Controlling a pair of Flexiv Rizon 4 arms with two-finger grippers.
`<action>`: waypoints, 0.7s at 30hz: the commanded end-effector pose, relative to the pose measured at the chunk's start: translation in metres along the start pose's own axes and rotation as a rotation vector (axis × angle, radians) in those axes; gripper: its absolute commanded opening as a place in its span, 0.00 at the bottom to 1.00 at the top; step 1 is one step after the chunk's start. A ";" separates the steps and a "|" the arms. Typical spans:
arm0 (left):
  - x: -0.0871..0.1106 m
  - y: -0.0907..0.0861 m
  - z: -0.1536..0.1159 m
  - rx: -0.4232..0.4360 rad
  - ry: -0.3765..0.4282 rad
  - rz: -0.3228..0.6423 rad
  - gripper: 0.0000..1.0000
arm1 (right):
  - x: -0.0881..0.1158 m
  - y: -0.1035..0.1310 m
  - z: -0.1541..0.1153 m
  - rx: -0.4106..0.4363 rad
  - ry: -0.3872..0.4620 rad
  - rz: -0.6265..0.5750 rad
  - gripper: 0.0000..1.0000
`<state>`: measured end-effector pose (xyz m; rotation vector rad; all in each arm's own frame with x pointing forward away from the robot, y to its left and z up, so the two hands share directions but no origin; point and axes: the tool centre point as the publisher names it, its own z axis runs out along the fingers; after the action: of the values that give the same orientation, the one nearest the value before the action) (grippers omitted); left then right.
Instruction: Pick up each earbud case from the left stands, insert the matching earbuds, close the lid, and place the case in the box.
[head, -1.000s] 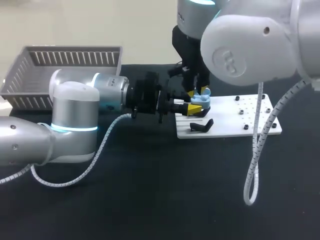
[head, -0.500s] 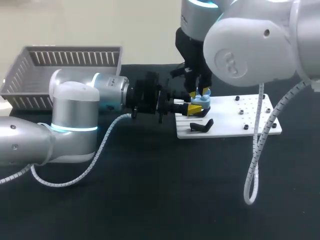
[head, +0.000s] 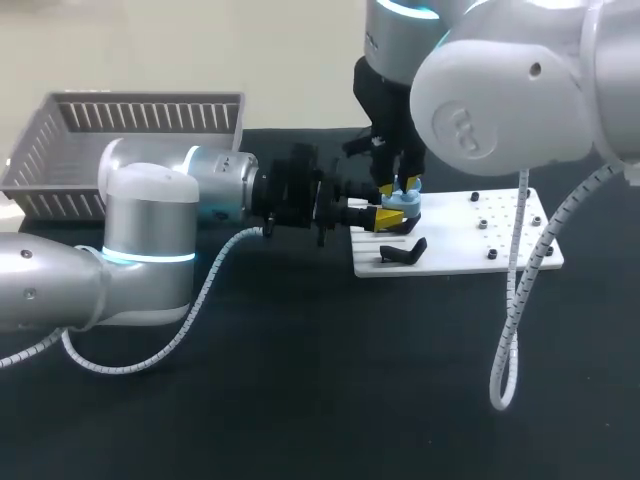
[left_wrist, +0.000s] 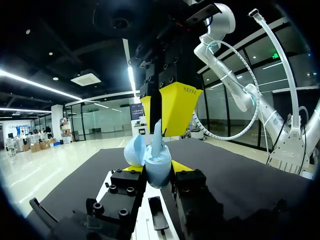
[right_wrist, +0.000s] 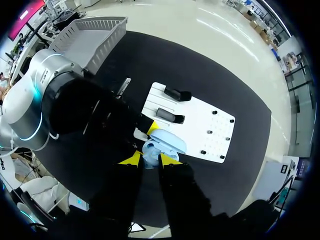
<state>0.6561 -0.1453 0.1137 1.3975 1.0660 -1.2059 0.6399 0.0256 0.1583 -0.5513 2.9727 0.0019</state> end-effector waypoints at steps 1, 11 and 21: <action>0.000 -0.002 0.000 -0.006 -0.001 0.003 0.00 | 0.000 0.000 0.003 0.001 -0.004 0.003 0.00; 0.000 -0.002 0.000 -0.006 -0.001 0.003 0.00 | -0.001 0.000 0.005 0.001 -0.010 0.006 0.00; 0.000 -0.002 0.000 -0.006 -0.001 0.003 0.00 | -0.002 0.001 0.006 -0.004 -0.006 0.011 0.00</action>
<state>0.6561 -0.1454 0.1137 1.3975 1.0660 -1.2059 0.6419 0.0270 0.1538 -0.5366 2.9692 0.0093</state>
